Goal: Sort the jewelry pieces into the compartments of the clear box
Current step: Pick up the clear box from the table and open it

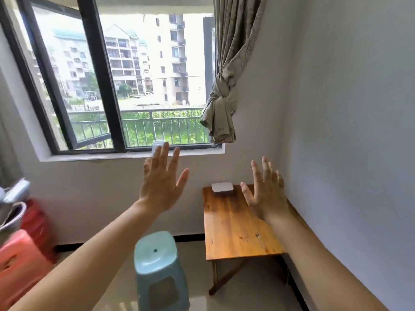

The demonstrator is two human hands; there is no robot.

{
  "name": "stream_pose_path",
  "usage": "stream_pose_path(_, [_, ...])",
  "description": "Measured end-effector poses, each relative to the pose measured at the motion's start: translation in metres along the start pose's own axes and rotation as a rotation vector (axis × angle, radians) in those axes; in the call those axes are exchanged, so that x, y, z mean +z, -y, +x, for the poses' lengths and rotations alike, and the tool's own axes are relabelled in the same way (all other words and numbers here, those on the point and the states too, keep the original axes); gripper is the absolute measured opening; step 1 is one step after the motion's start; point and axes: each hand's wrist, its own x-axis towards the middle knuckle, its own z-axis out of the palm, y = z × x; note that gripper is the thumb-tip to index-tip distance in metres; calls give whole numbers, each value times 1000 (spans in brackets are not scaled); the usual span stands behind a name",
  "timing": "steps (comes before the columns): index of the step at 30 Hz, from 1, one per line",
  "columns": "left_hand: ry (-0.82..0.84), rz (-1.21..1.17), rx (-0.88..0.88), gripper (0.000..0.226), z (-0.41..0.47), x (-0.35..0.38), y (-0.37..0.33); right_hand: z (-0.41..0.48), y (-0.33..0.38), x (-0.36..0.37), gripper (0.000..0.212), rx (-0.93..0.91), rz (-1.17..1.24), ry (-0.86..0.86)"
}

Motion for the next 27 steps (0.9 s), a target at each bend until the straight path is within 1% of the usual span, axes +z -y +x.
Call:
stream_pose_path(2, [0,-9,-19,72,29,22,17,34,3,22,75,-2,2,19])
stream_pose_path(6, [28,-11,-24,74,79,81,50,87,1,76,75,-86,-71,82])
stream_pose_path(8, [45,-45,-51,74,102,118,65,108,-7,110,74,-65,-86,90])
stream_pose_path(13, [170,-148,-10,69,153,228,93,154,-37,195,74,83,-145,131])
stream_pose_path(18, [312,-185,122,76,216,321,114,199,-57,258,75,292,-217,166])
stream_pose_path(20, [343,-200,180,75,248,352,117,213,-63,274,74,343,-246,166])
stream_pose_path(23, [381,-238,220,71,290,390,112,225,-73,288,74,405,-264,164])
stream_pose_path(27, [414,-262,272,72,322,441,92,239,-96,308,73,459,-297,185])
